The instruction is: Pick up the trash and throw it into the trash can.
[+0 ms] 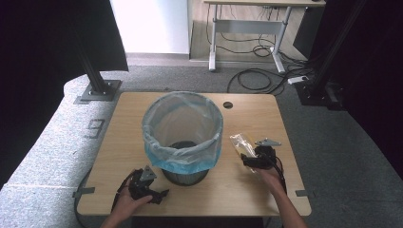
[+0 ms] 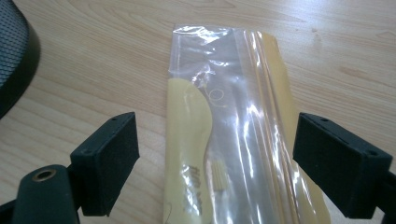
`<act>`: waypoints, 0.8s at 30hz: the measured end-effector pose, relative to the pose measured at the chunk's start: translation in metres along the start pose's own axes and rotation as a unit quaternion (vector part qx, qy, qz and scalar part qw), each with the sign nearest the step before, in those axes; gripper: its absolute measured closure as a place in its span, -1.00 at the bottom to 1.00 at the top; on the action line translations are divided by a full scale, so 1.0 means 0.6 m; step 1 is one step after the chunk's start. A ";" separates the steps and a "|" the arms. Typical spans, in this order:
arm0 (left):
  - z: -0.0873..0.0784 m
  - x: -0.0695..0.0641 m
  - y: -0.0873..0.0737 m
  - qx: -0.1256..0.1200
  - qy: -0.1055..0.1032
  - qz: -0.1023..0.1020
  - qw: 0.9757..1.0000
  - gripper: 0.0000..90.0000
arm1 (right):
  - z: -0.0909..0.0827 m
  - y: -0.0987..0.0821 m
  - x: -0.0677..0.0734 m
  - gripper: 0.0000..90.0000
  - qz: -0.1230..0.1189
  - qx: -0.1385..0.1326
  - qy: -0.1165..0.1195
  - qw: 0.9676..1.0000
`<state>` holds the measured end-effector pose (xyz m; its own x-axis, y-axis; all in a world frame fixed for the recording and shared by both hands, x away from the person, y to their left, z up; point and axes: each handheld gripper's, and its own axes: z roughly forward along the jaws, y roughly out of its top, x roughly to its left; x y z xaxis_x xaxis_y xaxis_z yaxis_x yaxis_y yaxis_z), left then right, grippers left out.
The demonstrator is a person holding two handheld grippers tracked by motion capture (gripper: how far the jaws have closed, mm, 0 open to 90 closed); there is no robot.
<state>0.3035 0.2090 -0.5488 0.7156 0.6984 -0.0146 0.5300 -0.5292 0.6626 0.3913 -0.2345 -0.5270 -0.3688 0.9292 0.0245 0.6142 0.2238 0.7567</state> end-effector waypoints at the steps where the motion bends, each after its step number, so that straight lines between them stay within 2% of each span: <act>1: 0.000 0.000 0.000 0.000 0.000 0.000 1.000 -1.00 | 0.003 0.001 -0.001 -0.71 0.001 0.000 0.000 1.000; 6: 0.000 0.000 0.000 0.000 0.000 0.000 1.000 -1.00 | 0.017 0.005 -0.004 -0.72 0.000 0.002 -0.004 1.000; 14: 0.000 0.000 0.000 0.000 0.000 0.000 1.000 -1.00 | 0.045 0.002 -0.008 -0.75 -0.005 0.029 -0.010 1.000; 20: 0.000 0.000 0.000 0.000 0.000 0.000 1.000 -1.00 | 0.053 -0.003 -0.009 -0.74 -0.011 0.043 -0.018 0.999; 24: 0.000 0.000 0.000 0.000 0.000 0.000 1.000 -1.00 | 0.052 -0.005 -0.011 -0.71 -0.011 0.041 -0.017 0.999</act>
<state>0.3035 0.2090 -0.5488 0.7157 0.6982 -0.0140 0.5298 -0.5297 0.6624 0.4139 -0.2320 -0.5498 -0.3590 0.9332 -0.0148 0.6620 0.2658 0.7008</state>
